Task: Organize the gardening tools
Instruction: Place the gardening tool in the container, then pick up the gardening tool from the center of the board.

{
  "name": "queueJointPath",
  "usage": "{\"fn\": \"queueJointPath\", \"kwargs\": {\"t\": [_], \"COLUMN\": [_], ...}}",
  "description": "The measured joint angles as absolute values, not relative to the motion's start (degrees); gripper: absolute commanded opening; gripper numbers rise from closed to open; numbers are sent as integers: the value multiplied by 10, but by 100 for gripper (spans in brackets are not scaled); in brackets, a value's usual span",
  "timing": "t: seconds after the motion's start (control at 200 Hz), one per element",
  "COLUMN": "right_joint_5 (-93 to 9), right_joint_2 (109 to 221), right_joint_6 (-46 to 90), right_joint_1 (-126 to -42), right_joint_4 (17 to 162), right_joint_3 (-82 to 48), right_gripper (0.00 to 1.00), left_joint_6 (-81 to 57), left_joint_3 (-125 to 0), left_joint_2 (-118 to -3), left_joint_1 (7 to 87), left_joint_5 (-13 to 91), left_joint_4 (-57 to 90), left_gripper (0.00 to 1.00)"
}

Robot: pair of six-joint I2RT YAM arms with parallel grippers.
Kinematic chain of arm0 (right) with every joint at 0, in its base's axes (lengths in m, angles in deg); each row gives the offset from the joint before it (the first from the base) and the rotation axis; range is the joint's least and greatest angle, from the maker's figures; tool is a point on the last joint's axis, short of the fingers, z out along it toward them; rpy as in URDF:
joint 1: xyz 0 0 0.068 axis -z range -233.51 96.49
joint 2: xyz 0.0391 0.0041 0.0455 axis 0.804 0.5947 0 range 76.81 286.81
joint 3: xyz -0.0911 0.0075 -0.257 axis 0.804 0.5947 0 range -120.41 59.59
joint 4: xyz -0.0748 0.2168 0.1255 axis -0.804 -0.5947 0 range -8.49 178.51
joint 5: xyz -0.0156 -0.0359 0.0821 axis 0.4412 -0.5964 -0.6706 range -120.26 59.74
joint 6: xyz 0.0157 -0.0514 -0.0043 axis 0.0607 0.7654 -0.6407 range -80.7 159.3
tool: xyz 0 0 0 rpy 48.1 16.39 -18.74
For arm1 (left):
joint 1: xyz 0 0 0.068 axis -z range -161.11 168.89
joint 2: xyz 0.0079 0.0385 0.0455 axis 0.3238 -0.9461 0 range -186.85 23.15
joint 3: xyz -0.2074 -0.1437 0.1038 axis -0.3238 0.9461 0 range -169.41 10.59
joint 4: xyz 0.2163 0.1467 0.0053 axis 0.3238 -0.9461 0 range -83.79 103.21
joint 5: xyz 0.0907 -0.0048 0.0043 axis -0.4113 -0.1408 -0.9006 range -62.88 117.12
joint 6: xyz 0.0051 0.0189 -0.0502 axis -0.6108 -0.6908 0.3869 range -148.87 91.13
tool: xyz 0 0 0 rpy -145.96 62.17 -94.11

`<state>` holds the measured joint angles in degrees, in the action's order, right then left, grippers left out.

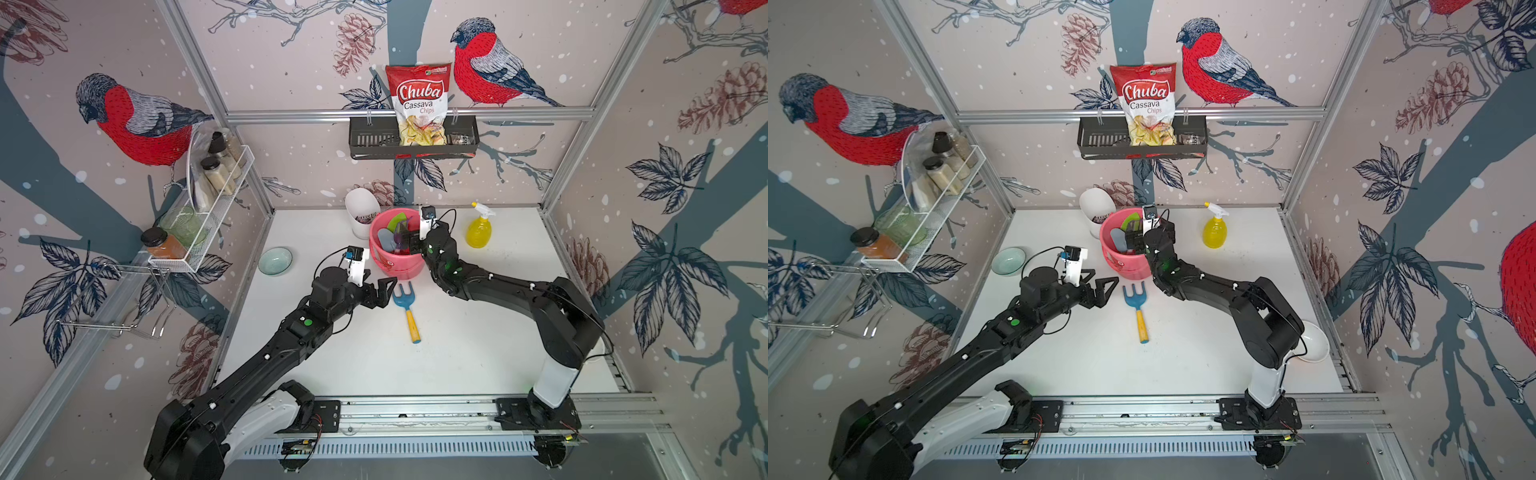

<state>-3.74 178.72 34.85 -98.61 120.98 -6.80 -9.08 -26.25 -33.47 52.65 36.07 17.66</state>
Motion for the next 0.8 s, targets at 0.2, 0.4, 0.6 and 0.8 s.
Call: {"fn": "queueJointPath", "kwargs": {"t": [0.2, 0.4, 0.6, 0.8], "right_joint_5": [-15, -5, -3, -3], "right_joint_2": [1711, 1601, 1491, 1405], "right_joint_6": [327, 284, 242, 220], "right_joint_1": [-986, -983, -977, -965], "right_joint_4": [1183, 1091, 1000, 939], "right_joint_3": [-47, -11, 31, 68], "right_gripper": [100, 100, 100, 100], "left_joint_6": [-35, 44, 108, 155], "left_joint_3": [-261, -264, -313, -359], "left_joint_2": [-389, -470, -562, -632], "left_joint_1": [587, 612, 640, 662], "left_joint_5": [325, 301, 299, 295], "left_joint_4": [182, 186, 176, 130], "left_gripper": [93, 86, 84, 82]}}
